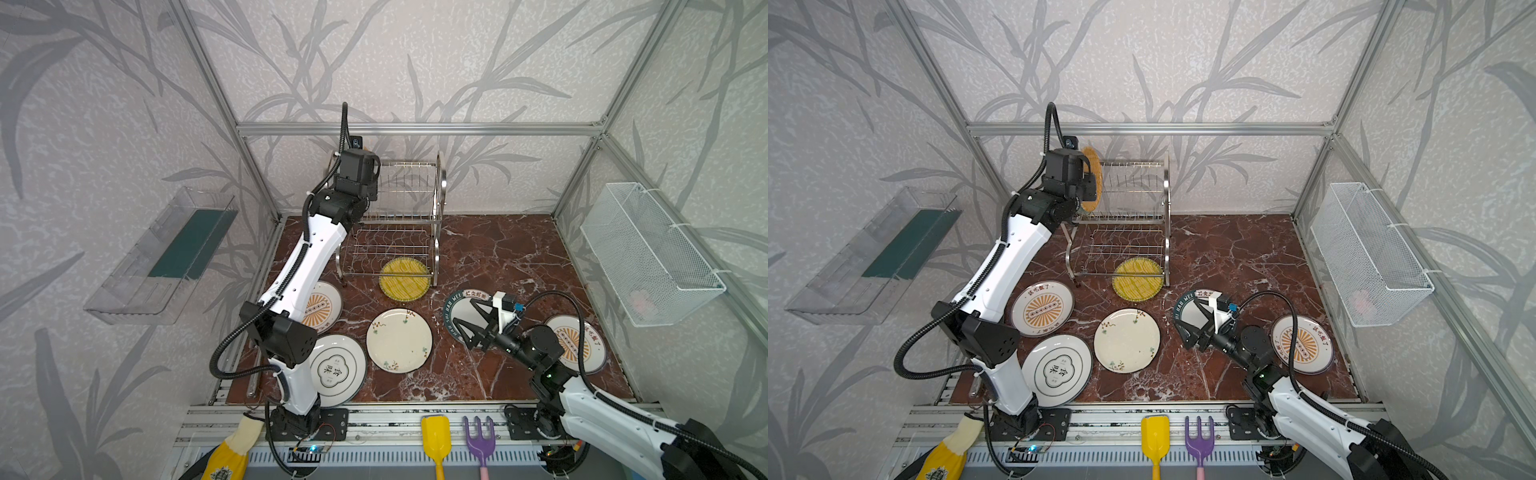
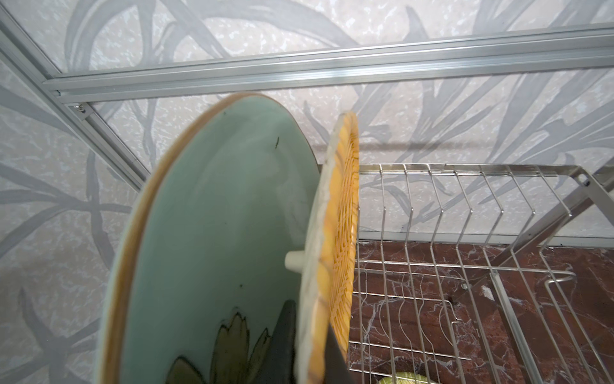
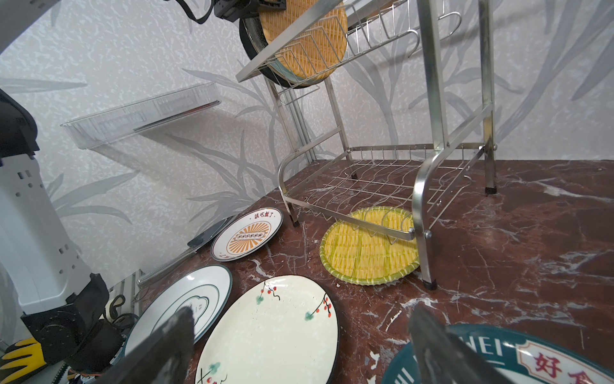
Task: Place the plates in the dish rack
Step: 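Lower the tan woven mat into the upper tier beside the teal plate, then open the left gripper and draw it back from the rack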
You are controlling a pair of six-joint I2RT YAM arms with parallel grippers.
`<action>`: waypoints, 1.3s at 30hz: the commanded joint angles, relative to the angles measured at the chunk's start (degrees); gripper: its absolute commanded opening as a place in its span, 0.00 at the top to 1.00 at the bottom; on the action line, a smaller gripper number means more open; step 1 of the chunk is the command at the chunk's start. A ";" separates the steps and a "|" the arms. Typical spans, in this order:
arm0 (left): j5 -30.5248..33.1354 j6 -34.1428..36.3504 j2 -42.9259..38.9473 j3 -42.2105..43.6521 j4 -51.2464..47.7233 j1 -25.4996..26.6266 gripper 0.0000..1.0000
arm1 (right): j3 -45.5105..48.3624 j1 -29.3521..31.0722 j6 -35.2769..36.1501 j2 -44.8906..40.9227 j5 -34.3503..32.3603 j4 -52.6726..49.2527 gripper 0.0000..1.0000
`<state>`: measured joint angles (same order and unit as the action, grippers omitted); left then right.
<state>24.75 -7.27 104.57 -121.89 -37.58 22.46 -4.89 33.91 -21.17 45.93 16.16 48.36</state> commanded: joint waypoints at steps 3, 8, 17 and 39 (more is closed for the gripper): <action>-0.98 -0.29 0.57 -2.23 1.08 0.82 0.88 | -2.04 0.36 -0.01 -1.00 -0.95 0.44 0.01; -0.85 -0.29 0.57 -2.36 1.20 0.91 0.85 | -2.00 0.33 -0.03 -0.98 -1.22 0.25 0.01; -0.14 -0.05 -0.84 -2.07 1.32 0.94 0.67 | -2.06 0.31 -0.02 -1.37 -1.57 -0.37 0.01; -10.77 -4.08 -7.85 -7.20 -1.29 1.00 0.21 | -1.82 0.34 -0.34 -2.51 -3.01 -1.35 0.01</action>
<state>18.79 -9.26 99.53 -126.34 -37.60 23.20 -4.89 33.91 -21.23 44.12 13.98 46.65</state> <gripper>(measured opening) 0.785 0.991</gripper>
